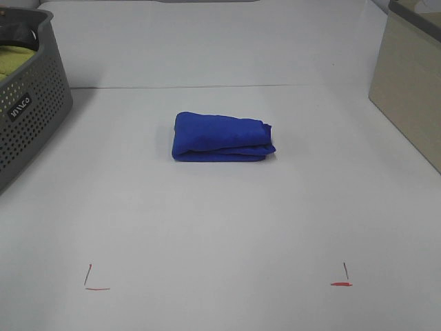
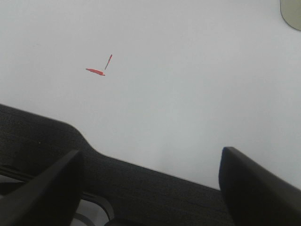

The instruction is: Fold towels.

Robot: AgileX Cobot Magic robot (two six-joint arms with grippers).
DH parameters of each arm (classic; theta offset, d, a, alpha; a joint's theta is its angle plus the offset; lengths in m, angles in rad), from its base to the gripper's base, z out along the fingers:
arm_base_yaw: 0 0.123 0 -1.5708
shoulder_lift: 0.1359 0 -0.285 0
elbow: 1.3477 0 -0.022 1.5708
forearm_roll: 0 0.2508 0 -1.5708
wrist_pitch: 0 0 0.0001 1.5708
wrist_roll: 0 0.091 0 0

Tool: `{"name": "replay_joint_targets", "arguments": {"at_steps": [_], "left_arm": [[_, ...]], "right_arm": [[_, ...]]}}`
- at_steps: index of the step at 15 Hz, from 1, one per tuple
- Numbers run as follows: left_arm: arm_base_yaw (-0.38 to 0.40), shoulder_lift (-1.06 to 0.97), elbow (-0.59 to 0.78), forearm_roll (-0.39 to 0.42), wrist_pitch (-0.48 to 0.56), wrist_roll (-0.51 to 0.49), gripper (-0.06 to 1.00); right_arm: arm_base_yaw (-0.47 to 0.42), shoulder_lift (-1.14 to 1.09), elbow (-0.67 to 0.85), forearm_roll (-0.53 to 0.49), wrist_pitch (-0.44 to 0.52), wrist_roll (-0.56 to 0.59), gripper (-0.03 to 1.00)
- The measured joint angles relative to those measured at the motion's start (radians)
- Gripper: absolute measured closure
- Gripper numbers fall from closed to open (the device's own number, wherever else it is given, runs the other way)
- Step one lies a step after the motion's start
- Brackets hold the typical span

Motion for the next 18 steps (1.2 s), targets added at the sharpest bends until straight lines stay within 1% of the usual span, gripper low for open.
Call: {"name": "replay_joint_targets", "arguments": {"at_steps": [7, 10, 11, 12, 14, 18], "left_arm": [[0.004, -0.001, 0.000, -0.001, -0.003, 0.002, 0.38], [0.149, -0.116, 0.003, -0.002, -0.006, 0.002, 0.38], [0.192, -0.180, 0.003, -0.002, -0.006, 0.002, 0.38], [0.214, -0.234, 0.003, -0.002, -0.005, 0.002, 0.38], [0.219, -0.304, 0.003, -0.003, -0.005, 0.002, 0.38], [0.219, -0.310, 0.003, -0.003, -0.005, 0.002, 0.38]], "right_arm": [[0.000, 0.000, 0.000, 0.001, 0.000, 0.000, 0.20], [-0.096, -0.103, 0.000, 0.013, 0.000, 0.000, 0.20], [-0.110, -0.142, 0.000, 0.014, 0.000, 0.000, 0.20], [-0.111, -0.182, 0.000, 0.016, 0.000, 0.000, 0.20], [-0.111, -0.255, 0.000, 0.016, 0.000, 0.000, 0.20], [-0.111, -0.353, 0.000, 0.020, 0.002, 0.000, 0.20]]}}
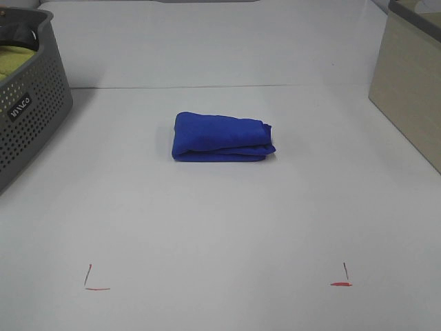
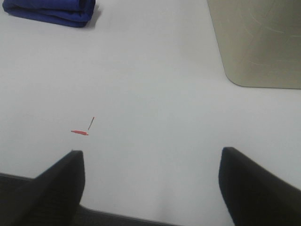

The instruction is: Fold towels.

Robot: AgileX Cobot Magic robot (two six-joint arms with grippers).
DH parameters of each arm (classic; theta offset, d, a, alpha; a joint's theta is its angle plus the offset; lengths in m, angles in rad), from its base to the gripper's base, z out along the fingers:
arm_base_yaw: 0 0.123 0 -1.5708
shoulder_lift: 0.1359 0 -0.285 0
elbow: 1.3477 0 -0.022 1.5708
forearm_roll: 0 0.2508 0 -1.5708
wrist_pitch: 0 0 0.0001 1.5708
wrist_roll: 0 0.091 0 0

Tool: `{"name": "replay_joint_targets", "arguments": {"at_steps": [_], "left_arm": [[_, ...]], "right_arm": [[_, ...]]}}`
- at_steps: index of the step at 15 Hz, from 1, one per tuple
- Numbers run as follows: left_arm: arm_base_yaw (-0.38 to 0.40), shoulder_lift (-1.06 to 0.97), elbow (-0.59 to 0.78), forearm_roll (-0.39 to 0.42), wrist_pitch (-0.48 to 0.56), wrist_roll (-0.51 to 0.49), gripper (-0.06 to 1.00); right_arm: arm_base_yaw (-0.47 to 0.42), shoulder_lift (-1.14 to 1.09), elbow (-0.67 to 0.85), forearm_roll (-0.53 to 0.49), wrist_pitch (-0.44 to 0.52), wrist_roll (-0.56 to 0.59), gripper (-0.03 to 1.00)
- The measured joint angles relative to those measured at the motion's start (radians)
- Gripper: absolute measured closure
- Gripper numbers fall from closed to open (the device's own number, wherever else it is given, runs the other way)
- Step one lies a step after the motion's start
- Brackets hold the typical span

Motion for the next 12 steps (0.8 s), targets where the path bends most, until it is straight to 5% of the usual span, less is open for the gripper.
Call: {"name": "replay_joint_targets", "arguments": {"at_steps": [12], "left_arm": [[0.000, 0.000, 0.000, 0.000, 0.000, 0.000, 0.38]], "right_arm": [[0.000, -0.004, 0.003, 0.000, -0.001, 0.000, 0.20]]}}
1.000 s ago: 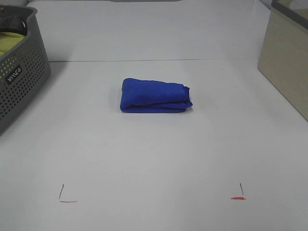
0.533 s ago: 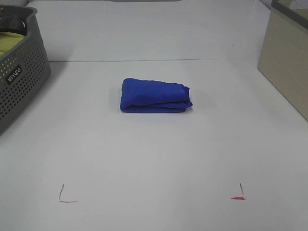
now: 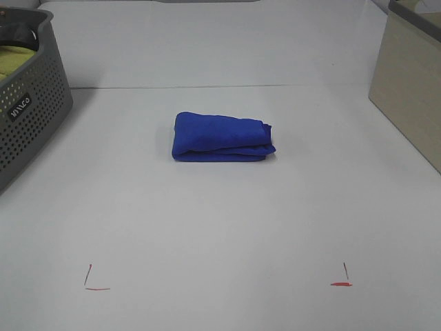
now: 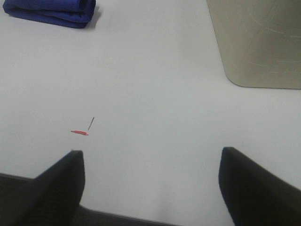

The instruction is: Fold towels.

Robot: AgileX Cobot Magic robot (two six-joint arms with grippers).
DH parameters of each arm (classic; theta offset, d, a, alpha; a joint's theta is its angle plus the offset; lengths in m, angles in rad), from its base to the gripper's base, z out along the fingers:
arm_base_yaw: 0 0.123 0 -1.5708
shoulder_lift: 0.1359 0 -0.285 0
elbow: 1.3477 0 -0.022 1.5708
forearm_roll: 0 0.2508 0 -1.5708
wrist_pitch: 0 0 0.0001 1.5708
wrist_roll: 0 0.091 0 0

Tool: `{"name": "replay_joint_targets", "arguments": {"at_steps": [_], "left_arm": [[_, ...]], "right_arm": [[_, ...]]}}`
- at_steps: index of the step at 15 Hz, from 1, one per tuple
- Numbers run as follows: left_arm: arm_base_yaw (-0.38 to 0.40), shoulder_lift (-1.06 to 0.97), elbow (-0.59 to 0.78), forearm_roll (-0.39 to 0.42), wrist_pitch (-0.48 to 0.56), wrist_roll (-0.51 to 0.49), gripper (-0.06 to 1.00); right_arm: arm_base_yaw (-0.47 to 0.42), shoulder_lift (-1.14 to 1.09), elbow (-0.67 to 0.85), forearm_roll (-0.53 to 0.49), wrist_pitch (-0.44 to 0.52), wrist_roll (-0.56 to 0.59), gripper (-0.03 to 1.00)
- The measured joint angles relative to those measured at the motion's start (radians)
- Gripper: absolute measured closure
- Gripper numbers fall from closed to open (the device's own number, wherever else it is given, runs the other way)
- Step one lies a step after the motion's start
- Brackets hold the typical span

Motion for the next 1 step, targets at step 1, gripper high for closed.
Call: {"name": "replay_joint_targets", "arguments": {"at_steps": [1], "left_arm": [[0.000, 0.000, 0.000, 0.000, 0.000, 0.000, 0.38]], "right_arm": [[0.000, 0.000, 0.000, 0.001, 0.000, 0.000, 0.20]]}}
